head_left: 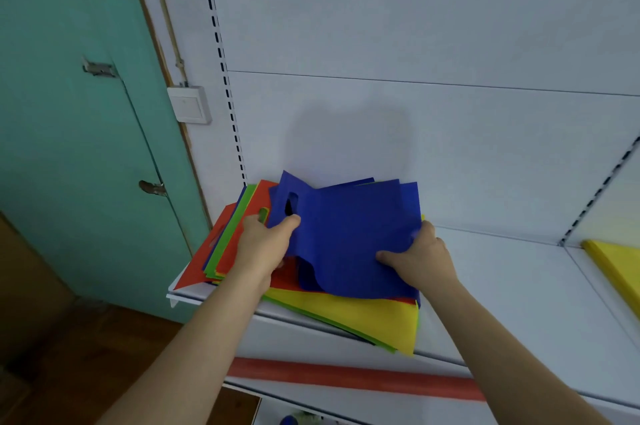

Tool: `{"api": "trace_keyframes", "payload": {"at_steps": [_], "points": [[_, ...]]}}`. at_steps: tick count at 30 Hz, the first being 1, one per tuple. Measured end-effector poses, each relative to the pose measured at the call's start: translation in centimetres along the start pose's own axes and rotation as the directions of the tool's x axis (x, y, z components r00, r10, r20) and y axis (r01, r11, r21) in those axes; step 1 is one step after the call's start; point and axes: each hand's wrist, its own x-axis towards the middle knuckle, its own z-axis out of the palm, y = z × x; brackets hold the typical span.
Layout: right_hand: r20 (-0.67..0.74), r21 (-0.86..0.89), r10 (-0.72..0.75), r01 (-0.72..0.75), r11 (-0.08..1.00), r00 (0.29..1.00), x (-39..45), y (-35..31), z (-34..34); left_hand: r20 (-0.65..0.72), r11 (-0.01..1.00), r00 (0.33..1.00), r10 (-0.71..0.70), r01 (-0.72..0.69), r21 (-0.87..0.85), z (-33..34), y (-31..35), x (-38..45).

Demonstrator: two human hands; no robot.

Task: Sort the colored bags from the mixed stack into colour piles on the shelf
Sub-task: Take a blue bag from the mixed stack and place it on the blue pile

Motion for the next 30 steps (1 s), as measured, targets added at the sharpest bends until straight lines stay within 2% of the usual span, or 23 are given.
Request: {"api": "trace_keyframes", "payload": {"at_steps": [3, 7, 11, 14, 16, 18, 21, 24, 27, 30], "points": [[-0.056, 0.177, 0.040, -0.030, 0.984, 0.998, 0.7, 0.6, -0.1, 0.098, 0.989, 0.995, -0.013, -0.002, 0.150, 0.0, -0.1, 0.0], [-0.157, 0.216, -0.028, 0.062, 0.974, 0.987, 1.2, 1.2, -0.6, 0.167, 0.989, 0.983, 0.071, -0.092, 0.119, 0.3, -0.3, -0.1], [-0.203, 0.235, -0.074, 0.122, 0.964, 0.976, 1.4, 1.5, -1.1, 0.107, 0.971, 0.973, 0.204, -0.215, 0.108, 0.0, -0.3, 0.4], [-0.122, 0.352, -0.027, 0.069, 0.933, 0.992, 1.9, 1.6, -1.5, 0.074, 0.961, 0.973, 0.219, -0.228, 0.155, -0.2, -0.5, 0.7], [-0.092, 0.349, -0.037, 0.067, 0.935, 0.995, 2.2, 1.8, -1.7, 0.017, 0.965, 0.977, 0.214, -0.214, 0.155, -0.4, -0.8, 1.0], [-0.146, 0.295, -0.103, 0.143, 0.945, 0.984, 2.1, 2.2, -1.9, -0.039, 0.967, 0.973, 0.227, -0.221, 0.126, -0.8, -1.2, 1.2], [-0.247, 0.307, -0.192, 0.264, 0.914, 0.950, 1.7, 2.4, -2.6, -0.027, 0.947, 0.952, 0.306, -0.301, 0.115, -1.2, -1.8, 1.2], [-0.340, 0.384, -0.211, 0.340, 0.859, 0.917, 1.2, 2.2, -3.5, -0.037, 0.903, 0.908, 0.418, -0.410, 0.132, -1.3, -1.7, 0.7], [-0.398, 0.518, -0.183, 0.385, 0.764, 0.899, 0.4, 2.0, -4.2, -0.102, 0.851, 0.846, 0.523, -0.513, 0.111, -1.7, -1.5, 0.1], [-0.410, 0.608, -0.183, 0.417, 0.676, 0.894, -0.5, 2.1, -4.4, -0.127, 0.825, 0.816, 0.565, -0.562, 0.058, -2.3, -1.5, 0.0]]}}
